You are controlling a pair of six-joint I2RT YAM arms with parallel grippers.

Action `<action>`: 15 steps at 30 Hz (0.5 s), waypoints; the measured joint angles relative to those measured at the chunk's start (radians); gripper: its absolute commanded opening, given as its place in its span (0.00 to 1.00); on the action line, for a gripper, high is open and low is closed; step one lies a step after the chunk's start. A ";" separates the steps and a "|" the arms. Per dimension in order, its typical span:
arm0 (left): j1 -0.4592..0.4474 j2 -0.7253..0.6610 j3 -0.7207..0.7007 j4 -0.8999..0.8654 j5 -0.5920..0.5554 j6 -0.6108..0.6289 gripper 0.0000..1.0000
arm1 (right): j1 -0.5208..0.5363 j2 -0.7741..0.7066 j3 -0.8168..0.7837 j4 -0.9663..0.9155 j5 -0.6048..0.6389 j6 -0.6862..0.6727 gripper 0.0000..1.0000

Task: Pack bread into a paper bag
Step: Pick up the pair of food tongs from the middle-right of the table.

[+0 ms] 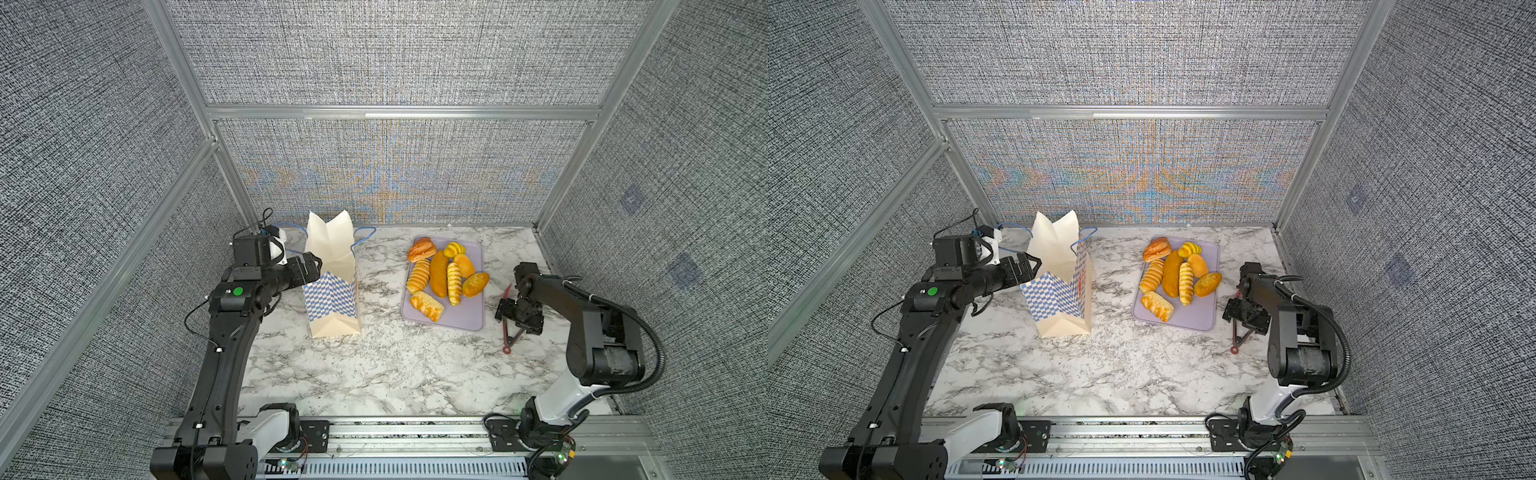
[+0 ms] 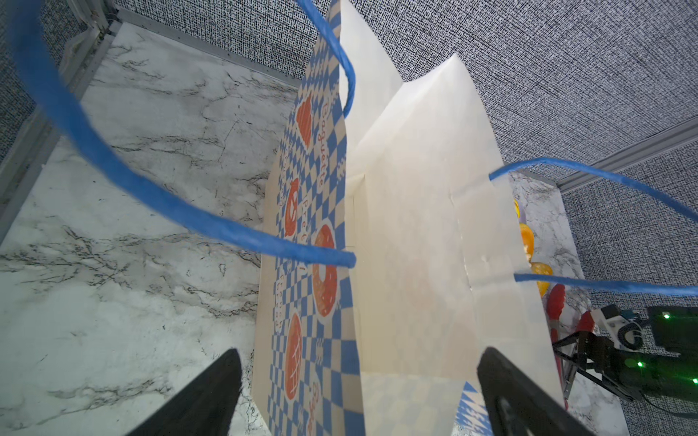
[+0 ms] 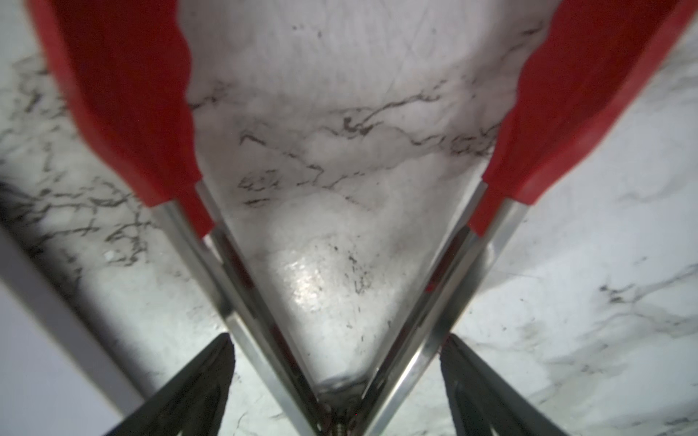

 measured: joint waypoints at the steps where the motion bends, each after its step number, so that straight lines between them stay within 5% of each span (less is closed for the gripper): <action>1: 0.000 -0.002 0.000 0.000 -0.001 0.000 0.98 | 0.000 0.005 0.000 0.005 0.002 0.003 0.88; 15: 0.005 -0.028 0.000 -0.002 -0.007 0.000 0.98 | 0.011 0.050 0.013 0.021 -0.004 0.046 0.85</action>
